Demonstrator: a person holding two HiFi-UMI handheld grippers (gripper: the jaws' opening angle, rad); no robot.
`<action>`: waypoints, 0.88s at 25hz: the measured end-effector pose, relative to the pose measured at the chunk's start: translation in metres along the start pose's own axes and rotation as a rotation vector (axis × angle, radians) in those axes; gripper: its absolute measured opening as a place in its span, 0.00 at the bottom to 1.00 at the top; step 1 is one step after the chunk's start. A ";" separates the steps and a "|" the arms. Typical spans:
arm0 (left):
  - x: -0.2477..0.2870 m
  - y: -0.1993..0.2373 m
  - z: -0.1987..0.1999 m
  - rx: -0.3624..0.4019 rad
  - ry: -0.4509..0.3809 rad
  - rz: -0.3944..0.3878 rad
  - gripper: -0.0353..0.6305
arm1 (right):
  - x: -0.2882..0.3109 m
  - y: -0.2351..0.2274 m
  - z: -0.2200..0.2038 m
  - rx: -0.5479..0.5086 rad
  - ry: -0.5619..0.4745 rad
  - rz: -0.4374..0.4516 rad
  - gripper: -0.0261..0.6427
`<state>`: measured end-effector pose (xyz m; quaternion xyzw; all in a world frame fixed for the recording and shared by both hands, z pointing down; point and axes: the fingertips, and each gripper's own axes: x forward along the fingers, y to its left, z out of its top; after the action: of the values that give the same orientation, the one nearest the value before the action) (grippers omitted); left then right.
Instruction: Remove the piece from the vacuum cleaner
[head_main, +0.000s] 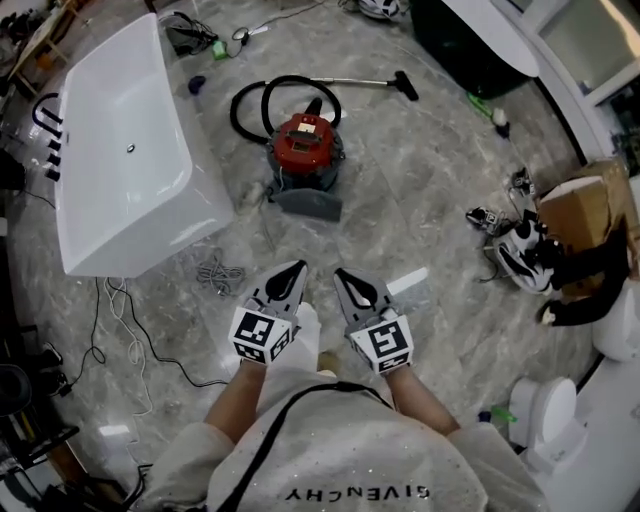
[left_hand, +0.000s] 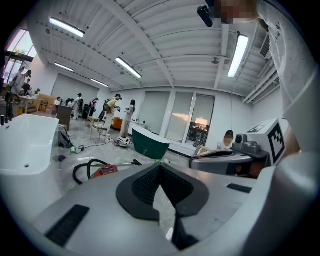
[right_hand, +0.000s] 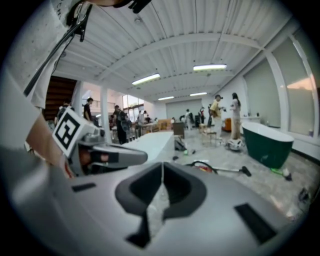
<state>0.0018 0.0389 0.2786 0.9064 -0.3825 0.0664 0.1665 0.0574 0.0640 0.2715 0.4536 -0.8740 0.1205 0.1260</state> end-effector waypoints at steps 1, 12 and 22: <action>0.006 0.007 0.003 -0.001 0.006 -0.008 0.08 | 0.012 -0.003 0.003 -0.002 0.005 0.007 0.06; 0.049 0.092 0.000 -0.110 0.083 -0.008 0.08 | 0.099 -0.046 0.014 0.022 0.070 0.017 0.06; 0.079 0.169 -0.009 -0.171 0.110 0.085 0.08 | 0.135 -0.114 -0.016 0.073 0.167 -0.053 0.06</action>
<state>-0.0640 -0.1212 0.3486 0.8669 -0.4149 0.0904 0.2612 0.0782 -0.0976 0.3419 0.4691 -0.8432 0.1865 0.1848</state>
